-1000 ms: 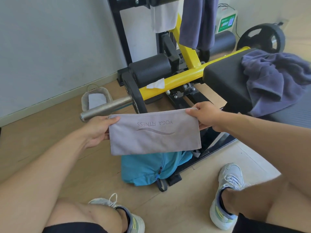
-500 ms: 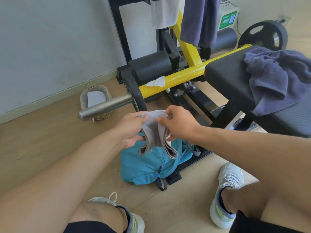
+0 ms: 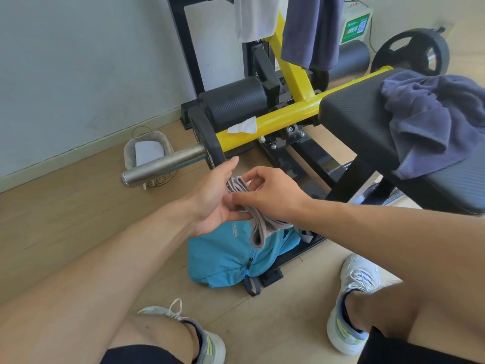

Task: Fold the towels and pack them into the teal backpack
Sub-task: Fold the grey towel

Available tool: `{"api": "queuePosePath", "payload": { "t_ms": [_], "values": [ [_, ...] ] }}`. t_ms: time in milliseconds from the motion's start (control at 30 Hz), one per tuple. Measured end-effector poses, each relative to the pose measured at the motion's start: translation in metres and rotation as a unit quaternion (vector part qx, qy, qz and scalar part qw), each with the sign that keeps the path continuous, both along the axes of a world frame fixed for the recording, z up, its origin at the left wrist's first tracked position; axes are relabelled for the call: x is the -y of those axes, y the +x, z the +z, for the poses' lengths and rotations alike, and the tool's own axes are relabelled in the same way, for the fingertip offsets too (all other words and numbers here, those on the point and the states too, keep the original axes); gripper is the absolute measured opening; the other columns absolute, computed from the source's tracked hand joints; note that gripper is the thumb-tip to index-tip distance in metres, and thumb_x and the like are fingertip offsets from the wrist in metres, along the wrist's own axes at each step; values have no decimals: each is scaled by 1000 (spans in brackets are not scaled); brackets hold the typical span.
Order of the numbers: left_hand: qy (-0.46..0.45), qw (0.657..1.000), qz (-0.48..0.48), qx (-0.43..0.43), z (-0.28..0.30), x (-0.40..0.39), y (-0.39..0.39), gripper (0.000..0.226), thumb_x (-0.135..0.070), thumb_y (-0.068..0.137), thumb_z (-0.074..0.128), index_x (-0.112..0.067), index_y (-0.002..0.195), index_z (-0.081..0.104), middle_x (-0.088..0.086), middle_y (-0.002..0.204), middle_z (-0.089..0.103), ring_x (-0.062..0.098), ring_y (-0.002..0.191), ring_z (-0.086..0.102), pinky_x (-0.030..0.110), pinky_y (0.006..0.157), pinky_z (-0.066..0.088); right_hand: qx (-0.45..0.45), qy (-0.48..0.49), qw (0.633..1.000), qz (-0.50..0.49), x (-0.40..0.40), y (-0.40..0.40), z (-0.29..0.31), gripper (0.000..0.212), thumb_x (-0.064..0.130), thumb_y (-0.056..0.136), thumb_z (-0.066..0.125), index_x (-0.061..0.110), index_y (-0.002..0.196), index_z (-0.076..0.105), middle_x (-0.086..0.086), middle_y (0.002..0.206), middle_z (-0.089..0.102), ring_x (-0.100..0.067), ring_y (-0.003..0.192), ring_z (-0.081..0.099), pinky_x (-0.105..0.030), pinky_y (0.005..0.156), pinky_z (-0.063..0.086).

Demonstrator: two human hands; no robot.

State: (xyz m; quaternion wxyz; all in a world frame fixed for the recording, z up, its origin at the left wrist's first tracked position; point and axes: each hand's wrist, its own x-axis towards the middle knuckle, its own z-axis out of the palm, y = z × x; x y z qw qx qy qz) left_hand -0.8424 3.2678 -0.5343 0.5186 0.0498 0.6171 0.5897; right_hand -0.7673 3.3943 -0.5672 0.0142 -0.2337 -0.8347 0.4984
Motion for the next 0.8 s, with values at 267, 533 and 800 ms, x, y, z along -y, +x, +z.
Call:
{"api": "queuePosePath", "payload": {
  "t_ms": [267,533,800],
  "values": [
    [-34,998,-18,-59,-10,6,-13,46,-12,92,52,-12,138,51,18,130,66,31,106,62,44,101,54,-23,30,999,23,-11,2,2,18,22,88,73,28,106,71,11,86,69,-4,77,64,-18,62,50],
    [-176,856,-216,-435,-18,25,-34,46,-46,65,94,-24,99,73,-13,83,68,7,77,61,29,69,48,-51,-59,986,150,-36,7,16,24,2,89,73,19,106,76,-4,101,76,-20,95,72,-34,86,60],
    [-86,932,-204,-288,-14,22,-25,6,-29,83,81,-24,81,79,-3,87,79,8,80,72,22,69,55,76,-111,961,242,-66,8,14,45,23,82,84,19,123,66,-1,118,74,-19,107,72,-39,93,60]
  ]
}}
